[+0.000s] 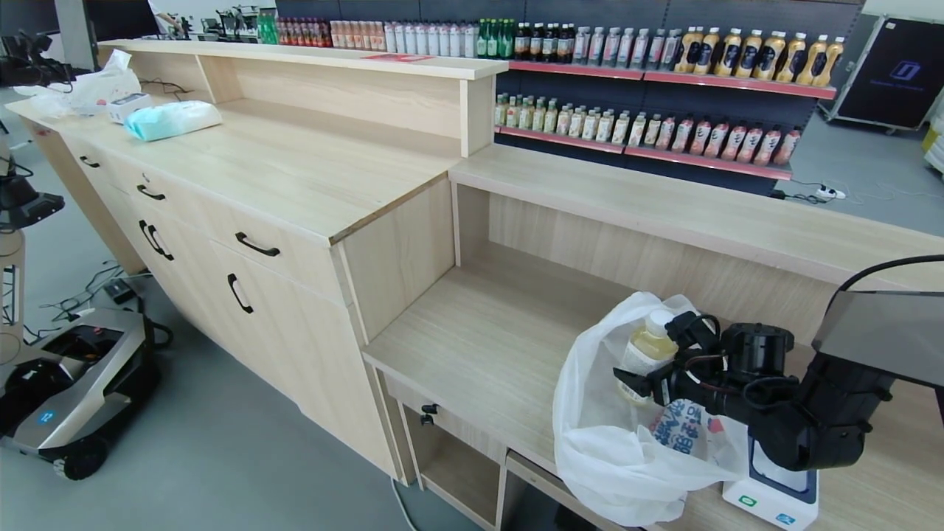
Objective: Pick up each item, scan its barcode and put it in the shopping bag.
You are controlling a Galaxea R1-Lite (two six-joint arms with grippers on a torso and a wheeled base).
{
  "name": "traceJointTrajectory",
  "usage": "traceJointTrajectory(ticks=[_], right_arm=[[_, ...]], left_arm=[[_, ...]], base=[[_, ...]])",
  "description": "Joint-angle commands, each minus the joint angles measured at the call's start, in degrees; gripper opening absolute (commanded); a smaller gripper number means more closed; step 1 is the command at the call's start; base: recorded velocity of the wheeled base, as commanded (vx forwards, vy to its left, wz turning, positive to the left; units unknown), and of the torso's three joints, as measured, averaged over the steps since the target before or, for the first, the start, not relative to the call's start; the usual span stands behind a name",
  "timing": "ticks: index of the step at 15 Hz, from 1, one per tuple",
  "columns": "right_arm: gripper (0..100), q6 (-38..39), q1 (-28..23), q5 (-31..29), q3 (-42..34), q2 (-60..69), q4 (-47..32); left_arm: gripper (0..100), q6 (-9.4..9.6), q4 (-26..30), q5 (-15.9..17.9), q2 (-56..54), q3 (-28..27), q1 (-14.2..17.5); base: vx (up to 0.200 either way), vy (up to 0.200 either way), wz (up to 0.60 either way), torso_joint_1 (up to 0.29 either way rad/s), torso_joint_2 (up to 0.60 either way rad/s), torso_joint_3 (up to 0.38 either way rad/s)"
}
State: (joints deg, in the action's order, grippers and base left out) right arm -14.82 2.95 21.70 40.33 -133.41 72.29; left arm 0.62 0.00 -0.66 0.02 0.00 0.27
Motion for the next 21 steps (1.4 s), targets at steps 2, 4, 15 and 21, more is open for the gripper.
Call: traceJointTrajectory(ticks=[2,4,15,21], right_arm=[[100,1.7,0.0,2.4,-1.0,8.7,-2.1],[100,1.8,-0.3,2.7,-2.0,16.0,-7.5],[100,-7.1,-14.3,-8.8,-12.1,58.0,-31.9],[100,-4.1,-15.0,-25.7,-12.1,64.9,-40.4]], left_arm=[[0,-0.01,0.0,0.0,0.0,0.0,0.0],[0,-0.01,0.0,0.0,0.0,0.0,0.0],[0,-0.01,0.0,0.0,0.0,0.0,0.0],[0,-0.01,0.0,0.0,0.0,0.0,0.0]], base=[[0.000,0.000,0.00,0.000,0.00,0.000],[0.000,0.000,0.00,0.000,0.00,0.000],[0.000,0.000,-0.11,0.000,0.00,0.000],[0.000,0.000,-0.60,0.004,0.00,0.002]])
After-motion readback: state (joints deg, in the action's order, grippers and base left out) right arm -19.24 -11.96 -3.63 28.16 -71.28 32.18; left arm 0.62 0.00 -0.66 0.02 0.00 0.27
